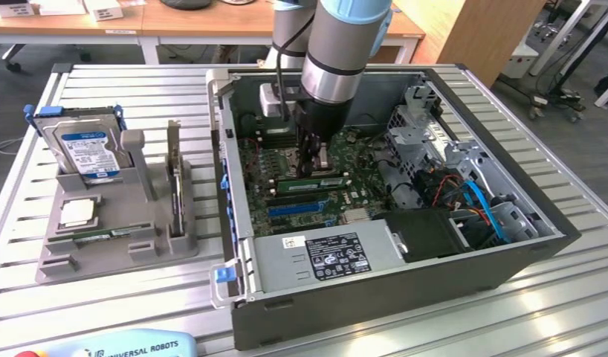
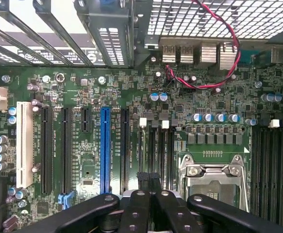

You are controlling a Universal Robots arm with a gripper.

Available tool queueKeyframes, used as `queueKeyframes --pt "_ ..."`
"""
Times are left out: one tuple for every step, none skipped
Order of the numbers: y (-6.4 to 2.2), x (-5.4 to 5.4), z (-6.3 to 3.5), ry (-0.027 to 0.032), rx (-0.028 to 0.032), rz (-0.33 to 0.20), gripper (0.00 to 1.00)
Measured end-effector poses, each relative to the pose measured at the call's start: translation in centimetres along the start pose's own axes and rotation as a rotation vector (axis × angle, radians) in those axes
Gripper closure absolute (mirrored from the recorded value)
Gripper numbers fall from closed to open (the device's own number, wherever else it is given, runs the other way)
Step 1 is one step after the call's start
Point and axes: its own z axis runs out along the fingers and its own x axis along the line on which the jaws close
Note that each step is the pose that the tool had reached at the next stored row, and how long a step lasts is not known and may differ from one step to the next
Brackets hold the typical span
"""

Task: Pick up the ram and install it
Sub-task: 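Press down the ram until it locks into place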

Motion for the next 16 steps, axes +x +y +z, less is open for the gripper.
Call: queueKeyframes --pt "0.00 0.00 0.00 0.0000 0.0000 0.000 0.90" --pt "0.00 0.00 0.00 0.0001 0.0000 0.000 0.90" --pt "-0.01 -0.01 0.08 -0.0003 0.0002 0.000 0.90" --pt "-0.01 0.00 0.18 -0.0002 0.0001 0.000 0.90" --pt "-0.02 0.00 0.27 -0.0001 0.0000 0.000 0.90" --pt "-0.02 0.01 0.35 -0.0001 0.0001 0.000 0.90" --pt "-0.02 0.01 0.42 -0.0001 0.0000 0.000 0.90" --pt "-0.02 0.01 0.47 -0.0001 0.0000 0.000 0.90" --pt "-0.02 0.01 0.47 0.0001 0.0000 0.000 0.90" --pt "-0.02 0.01 0.47 0.0006 -0.0001 0.000 0.90" --pt "-0.02 0.01 0.48 0.0008 -0.0001 0.000 0.90" --pt "-0.03 0.01 0.53 0.0005 0.0001 0.000 0.90" --pt "-0.03 0.01 0.63 0.0004 0.0001 0.000 0.90" --pt "-0.04 0.01 0.75 0.0006 0.0000 0.000 0.90" --pt "-0.04 0.02 0.84 0.0006 0.0000 0.000 0.90" --pt "-0.04 0.02 0.87 0.0007 0.0000 0.000 0.90"
